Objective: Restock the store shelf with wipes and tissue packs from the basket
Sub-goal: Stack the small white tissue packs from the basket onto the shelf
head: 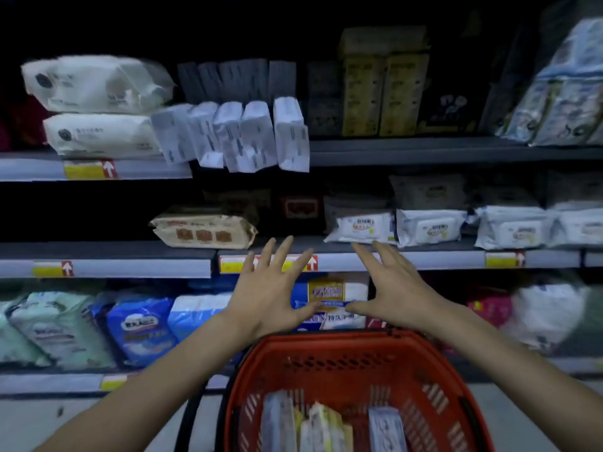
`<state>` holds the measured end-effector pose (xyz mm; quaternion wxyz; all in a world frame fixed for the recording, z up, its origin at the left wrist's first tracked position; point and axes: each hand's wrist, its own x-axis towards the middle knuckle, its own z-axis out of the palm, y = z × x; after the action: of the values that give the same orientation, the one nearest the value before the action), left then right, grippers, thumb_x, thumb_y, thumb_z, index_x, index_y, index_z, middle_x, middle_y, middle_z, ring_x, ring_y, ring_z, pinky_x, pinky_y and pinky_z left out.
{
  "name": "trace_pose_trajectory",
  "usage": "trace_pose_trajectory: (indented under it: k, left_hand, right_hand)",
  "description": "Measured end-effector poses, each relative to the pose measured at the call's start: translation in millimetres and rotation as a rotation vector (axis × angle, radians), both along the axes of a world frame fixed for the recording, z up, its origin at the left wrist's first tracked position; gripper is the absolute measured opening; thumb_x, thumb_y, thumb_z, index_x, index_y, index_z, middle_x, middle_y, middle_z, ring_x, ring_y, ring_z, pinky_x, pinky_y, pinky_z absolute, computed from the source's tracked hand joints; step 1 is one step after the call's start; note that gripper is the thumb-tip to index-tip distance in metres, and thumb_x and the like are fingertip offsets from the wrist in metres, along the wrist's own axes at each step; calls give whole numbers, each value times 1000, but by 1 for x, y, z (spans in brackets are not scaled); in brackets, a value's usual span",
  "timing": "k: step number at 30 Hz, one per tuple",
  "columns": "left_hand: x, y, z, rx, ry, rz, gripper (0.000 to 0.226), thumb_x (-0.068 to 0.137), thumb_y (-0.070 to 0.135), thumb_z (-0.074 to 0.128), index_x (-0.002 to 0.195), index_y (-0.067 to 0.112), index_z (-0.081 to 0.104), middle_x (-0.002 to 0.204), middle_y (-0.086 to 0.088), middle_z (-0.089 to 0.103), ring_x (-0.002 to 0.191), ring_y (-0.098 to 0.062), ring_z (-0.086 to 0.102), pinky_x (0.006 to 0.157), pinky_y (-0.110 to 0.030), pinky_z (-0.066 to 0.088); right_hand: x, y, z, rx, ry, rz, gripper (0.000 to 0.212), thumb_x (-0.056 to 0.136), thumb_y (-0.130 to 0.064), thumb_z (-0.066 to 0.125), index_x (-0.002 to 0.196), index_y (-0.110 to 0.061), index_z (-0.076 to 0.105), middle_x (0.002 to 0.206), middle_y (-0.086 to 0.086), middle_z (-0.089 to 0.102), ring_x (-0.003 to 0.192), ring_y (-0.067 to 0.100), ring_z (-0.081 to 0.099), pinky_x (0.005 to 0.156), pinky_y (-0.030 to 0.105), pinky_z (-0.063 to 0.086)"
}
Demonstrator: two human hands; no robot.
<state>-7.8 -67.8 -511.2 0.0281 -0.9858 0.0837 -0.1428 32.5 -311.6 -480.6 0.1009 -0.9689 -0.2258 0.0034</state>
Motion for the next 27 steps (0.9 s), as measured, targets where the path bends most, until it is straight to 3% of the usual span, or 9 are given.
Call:
trace_pose_trajectory:
  k: [5, 10, 15, 18, 21, 24, 25, 27]
  left_hand:
    - [-3, -17, -72, -2, 162, -15, 101, 77, 90, 17, 164, 43, -3, 175, -4, -1, 161, -33, 0, 126, -59, 15]
    - [-11, -35, -140, -19, 311, -48, 95, 84, 86, 30, 164, 37, 15, 171, -6, 22, 156, -32, 23, 121, -55, 29]
    - [-15, -62, -205, -15, 470, -75, 86, 88, 79, 42, 160, 34, 27, 154, -2, 42, 141, -30, 43, 108, -48, 41]
    - [-14, -82, -237, -29, 621, -80, 80, 92, 73, 45, 158, 31, 31, 151, -4, 46, 138, -32, 47, 106, -46, 43]
    - [-3, -106, -271, -98, 760, -71, 71, 94, 62, 51, 156, 31, 35, 144, -6, 54, 127, -34, 57, 96, -45, 53]
    - [8, -133, -301, -380, 988, 2, 48, 100, 49, 58, 145, 39, 45, 106, -3, 69, 93, -29, 68, 73, -44, 58]
    - [13, -144, -311, -542, 1063, 70, 35, 102, 41, 62, 135, 36, 52, 90, -1, 66, 82, -26, 65, 72, -44, 55]
    - [23, -161, -334, -798, 1165, 249, 26, 102, 25, 66, 125, 14, 64, 82, -3, 63, 76, -25, 63, 73, -43, 56]
  right_hand:
    - [-5, -27, -77, -78, 119, -22, 116, 81, -68, 69, 163, -31, -5, 170, 17, 2, 157, 34, 5, 126, 48, 14]
    - [-15, -47, -144, -199, 257, 1, 110, 84, -60, 71, 163, -24, 2, 167, 19, 13, 154, 36, 17, 124, 45, 22]
    - [-23, -72, -201, -307, 477, 70, 94, 87, -51, 73, 161, -21, 23, 156, 15, 35, 144, 35, 38, 116, 39, 36]
    - [-27, -82, -224, -406, 643, 110, 82, 95, -45, 67, 160, -15, 28, 160, 13, 38, 144, 32, 40, 115, 40, 39]
    - [-30, -92, -239, -455, 697, 132, 68, 98, -41, 64, 154, -13, 38, 152, 13, 48, 135, 32, 50, 107, 40, 46]
    - [-37, -104, -252, -495, 701, 156, 62, 99, -36, 61, 153, -16, 39, 144, 14, 54, 126, 33, 56, 99, 37, 51]
    - [-39, -109, -256, -505, 695, 163, 59, 99, -34, 60, 152, -18, 41, 140, 14, 56, 122, 33, 58, 96, 38, 52]
    - [-41, -117, -263, -516, 679, 178, 52, 100, -26, 56, 150, -20, 43, 134, 12, 60, 116, 33, 61, 94, 39, 54]
